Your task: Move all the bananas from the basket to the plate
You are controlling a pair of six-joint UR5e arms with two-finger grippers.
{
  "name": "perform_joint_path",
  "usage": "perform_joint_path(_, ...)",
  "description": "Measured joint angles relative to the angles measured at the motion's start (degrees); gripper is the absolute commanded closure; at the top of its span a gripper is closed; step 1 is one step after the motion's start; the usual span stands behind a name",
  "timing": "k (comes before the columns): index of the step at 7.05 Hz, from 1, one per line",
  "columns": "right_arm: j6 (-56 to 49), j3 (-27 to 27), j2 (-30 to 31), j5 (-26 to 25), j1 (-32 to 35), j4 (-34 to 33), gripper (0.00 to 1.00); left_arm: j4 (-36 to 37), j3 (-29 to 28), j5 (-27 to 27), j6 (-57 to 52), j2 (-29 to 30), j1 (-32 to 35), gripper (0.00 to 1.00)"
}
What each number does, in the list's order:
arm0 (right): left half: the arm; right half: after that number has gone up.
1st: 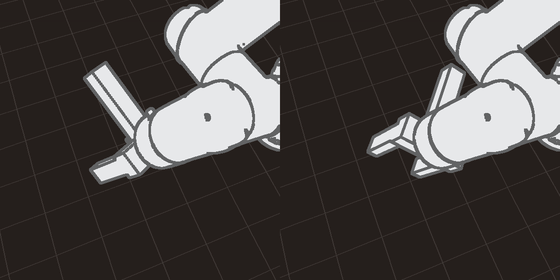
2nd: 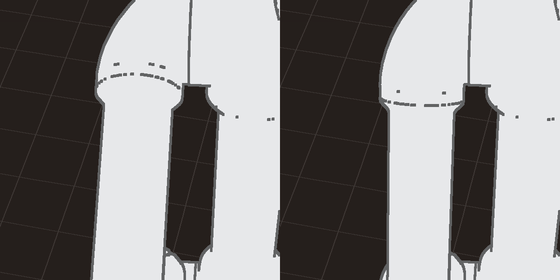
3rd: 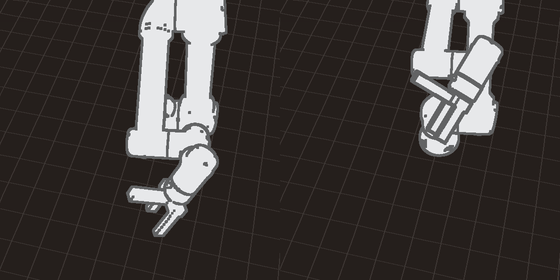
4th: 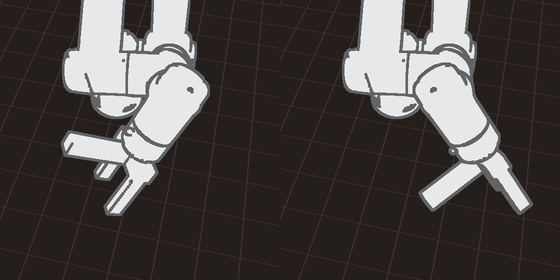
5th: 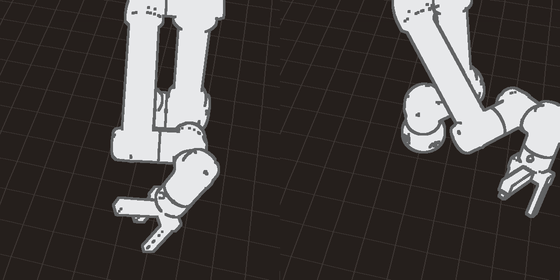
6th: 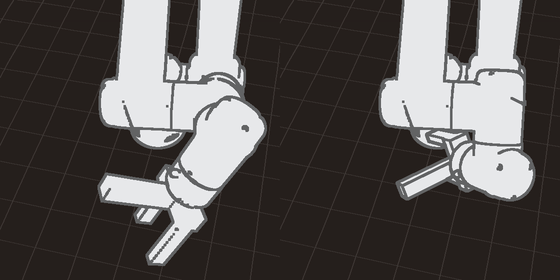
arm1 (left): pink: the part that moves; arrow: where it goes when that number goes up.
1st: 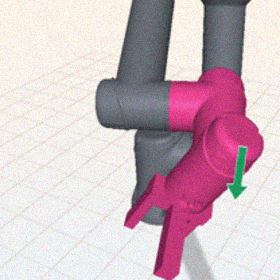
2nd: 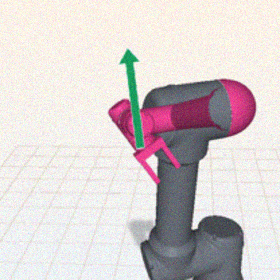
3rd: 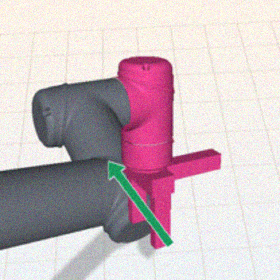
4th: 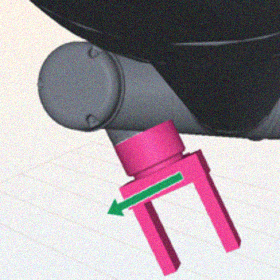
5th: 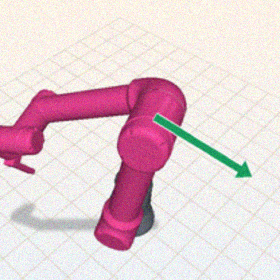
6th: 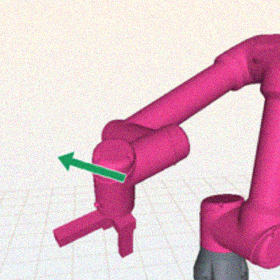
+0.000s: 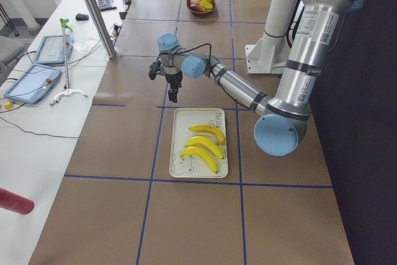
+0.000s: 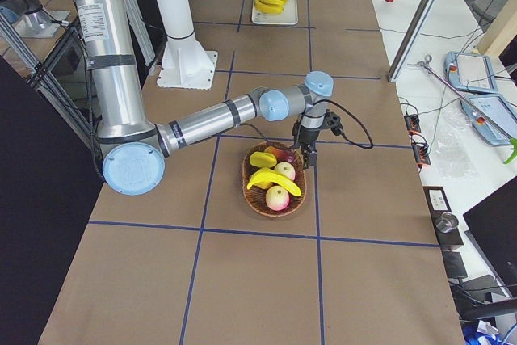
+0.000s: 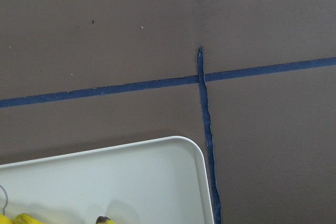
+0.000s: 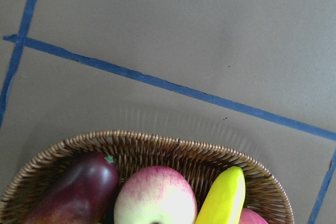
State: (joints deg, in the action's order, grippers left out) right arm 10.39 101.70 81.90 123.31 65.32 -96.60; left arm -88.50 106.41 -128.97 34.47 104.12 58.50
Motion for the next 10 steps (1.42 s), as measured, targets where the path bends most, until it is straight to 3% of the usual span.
perform_joint_path(2,0.22,-0.21,1.33,-1.62,-1.84,0.01,0.03,0.02,0.29,0.03,0.12,-0.02,0.02,0.0)
perform_joint_path(4,0.13,0.17,2.02,-3.96,-3.43,0.01,0.15,0.07,0.36,0.03,0.18,-0.11,0.03,0.0)
perform_joint_path(8,-0.21,3.09,5.8,-7.26,-6.72,-0.21,0.2,0.01,0.46,0.03,0.24,-0.28,0.03,0.0)
perform_joint_path(10,-0.27,3.59,6.68,-9.19,-7.81,-0.39,0.42,0.0,0.47,0.03,0.25,-0.32,0.03,0.0)
